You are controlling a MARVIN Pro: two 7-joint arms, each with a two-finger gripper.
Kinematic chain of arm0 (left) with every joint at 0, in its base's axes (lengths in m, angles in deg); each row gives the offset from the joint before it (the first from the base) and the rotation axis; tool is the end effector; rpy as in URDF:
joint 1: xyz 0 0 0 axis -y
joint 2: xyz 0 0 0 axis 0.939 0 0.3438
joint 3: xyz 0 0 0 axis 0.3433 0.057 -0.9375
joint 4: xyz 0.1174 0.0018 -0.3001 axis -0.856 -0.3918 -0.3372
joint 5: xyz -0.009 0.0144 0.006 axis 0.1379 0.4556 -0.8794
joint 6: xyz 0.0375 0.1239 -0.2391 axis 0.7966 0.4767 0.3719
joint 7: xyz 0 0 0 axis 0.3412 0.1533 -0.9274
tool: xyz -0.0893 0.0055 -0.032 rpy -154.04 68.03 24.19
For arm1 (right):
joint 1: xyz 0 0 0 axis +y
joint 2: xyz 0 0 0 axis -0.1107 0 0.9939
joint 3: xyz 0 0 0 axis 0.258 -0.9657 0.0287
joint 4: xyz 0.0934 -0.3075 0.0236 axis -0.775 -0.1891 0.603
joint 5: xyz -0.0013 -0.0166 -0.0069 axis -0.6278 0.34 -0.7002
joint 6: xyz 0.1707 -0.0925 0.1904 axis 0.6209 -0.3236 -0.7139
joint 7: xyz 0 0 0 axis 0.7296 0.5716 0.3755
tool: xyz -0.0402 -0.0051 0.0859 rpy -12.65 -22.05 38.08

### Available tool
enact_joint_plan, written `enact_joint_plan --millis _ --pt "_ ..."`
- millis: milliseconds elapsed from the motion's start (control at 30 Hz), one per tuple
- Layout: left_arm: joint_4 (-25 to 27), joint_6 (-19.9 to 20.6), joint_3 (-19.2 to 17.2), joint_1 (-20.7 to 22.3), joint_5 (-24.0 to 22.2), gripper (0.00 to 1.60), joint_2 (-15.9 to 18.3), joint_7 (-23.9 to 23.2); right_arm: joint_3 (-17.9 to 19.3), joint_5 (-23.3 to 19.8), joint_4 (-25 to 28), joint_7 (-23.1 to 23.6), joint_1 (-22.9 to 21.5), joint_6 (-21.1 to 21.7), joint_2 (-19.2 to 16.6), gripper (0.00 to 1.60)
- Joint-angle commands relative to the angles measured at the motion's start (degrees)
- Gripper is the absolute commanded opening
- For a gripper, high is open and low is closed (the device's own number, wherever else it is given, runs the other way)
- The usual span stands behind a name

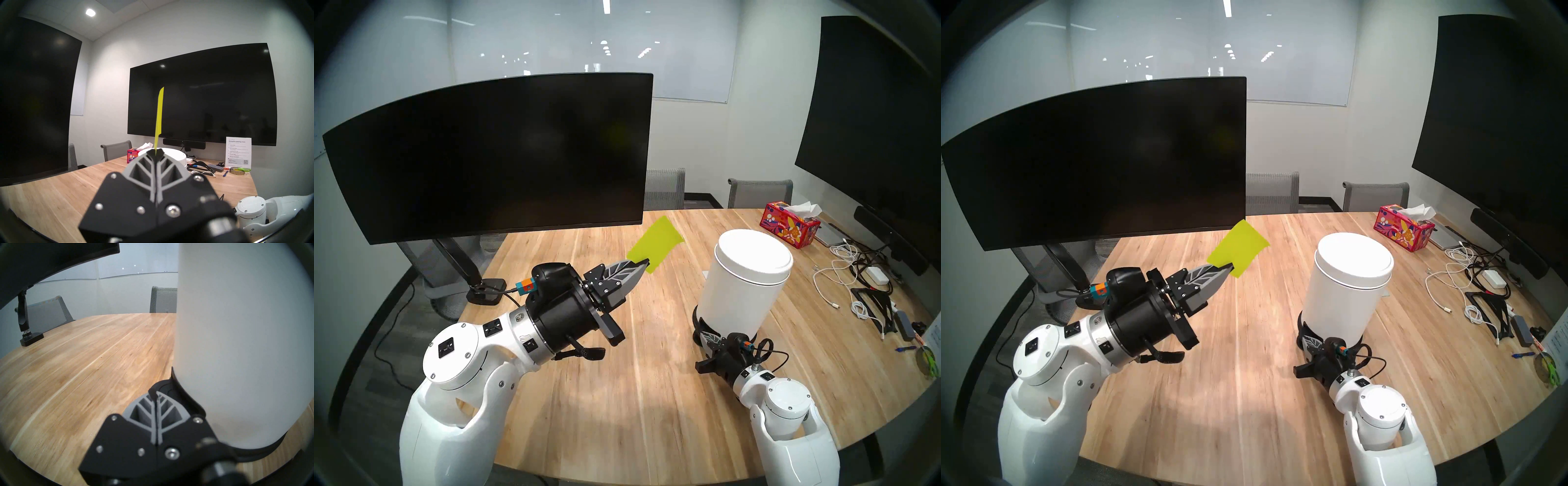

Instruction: Peel the sticky note off the monitor, open the trash can lid and drop the sticker into the trash can

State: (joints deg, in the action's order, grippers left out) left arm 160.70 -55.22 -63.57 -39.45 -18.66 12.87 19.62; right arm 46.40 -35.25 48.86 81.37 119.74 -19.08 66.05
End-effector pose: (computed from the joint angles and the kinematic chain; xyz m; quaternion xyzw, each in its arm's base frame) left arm 0.2164 -0.0492 -0.1865 0.5527 -0.2861 0.6879 0.3735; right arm 0.2455 -0.0272 -0.3703 -0.8023 -0.1262 -0.5767 0.0890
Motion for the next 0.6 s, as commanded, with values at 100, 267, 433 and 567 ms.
enact_joint_plan --millis 100,267,433,567 --pt "1.53 0.77 1.48 1.63 0.57 0.0 0.04 -0.05 0.14 0.53 -0.52 -0.87 0.63 1.0 0.36 0.0" --pt "1.47 1.66 2.74 3.18 1.19 0.0 -0.06 0.07 0.69 0.55 -2.85 -1.2 0.49 0.34 0.65 0.0" --pt "1.07 2.54 4.01 4.54 1.85 0.0 -0.19 0.12 1.07 0.0 -3.22 -0.75 0.8 -0.53 0.92 0.0" --pt "0.04 4.1 6.46 7.55 2.97 0.0 -0.38 0.02 1.26 -0.05 -3.19 -0.65 0.99 -0.99 1.21 0.0"
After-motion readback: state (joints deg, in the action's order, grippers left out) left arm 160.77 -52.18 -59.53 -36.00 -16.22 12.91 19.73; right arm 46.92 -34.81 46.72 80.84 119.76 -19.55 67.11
